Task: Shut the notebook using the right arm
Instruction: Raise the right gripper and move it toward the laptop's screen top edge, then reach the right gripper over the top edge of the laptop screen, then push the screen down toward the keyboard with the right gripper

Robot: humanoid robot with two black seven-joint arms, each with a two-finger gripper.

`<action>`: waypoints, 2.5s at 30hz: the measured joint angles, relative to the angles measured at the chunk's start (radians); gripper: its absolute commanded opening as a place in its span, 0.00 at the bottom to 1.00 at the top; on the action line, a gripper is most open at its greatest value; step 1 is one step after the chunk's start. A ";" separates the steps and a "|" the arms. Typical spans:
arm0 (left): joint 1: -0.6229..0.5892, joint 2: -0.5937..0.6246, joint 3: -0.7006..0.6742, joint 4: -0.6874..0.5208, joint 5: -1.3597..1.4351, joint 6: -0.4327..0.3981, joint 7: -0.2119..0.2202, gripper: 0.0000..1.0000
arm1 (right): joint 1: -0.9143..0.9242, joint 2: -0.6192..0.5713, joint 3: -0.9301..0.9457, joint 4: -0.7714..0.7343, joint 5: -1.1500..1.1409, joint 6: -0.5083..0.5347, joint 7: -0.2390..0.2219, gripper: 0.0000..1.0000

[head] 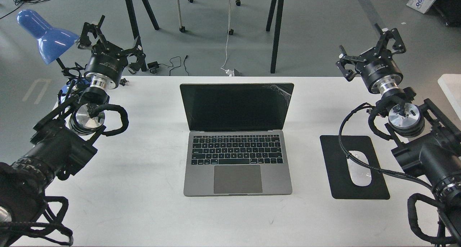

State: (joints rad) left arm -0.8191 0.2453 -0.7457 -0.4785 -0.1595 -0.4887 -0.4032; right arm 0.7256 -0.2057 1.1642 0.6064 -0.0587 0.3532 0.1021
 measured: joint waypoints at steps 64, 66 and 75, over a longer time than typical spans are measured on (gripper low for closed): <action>0.000 0.000 0.006 -0.002 0.001 0.000 0.002 1.00 | -0.165 -0.127 -0.803 0.385 -0.181 -0.020 -0.022 1.00; 0.000 0.000 0.006 -0.002 0.001 0.000 0.002 1.00 | -0.161 -0.128 -0.759 0.389 -0.179 -0.019 -0.018 1.00; 0.000 0.000 0.006 -0.002 0.001 0.000 0.002 1.00 | -0.131 -0.130 -0.310 0.384 -0.177 -0.010 -0.024 1.00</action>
State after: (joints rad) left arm -0.8191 0.2454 -0.7394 -0.4801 -0.1586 -0.4887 -0.4012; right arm 0.5941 -0.3361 0.8538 0.9902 -0.2354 0.3436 0.0781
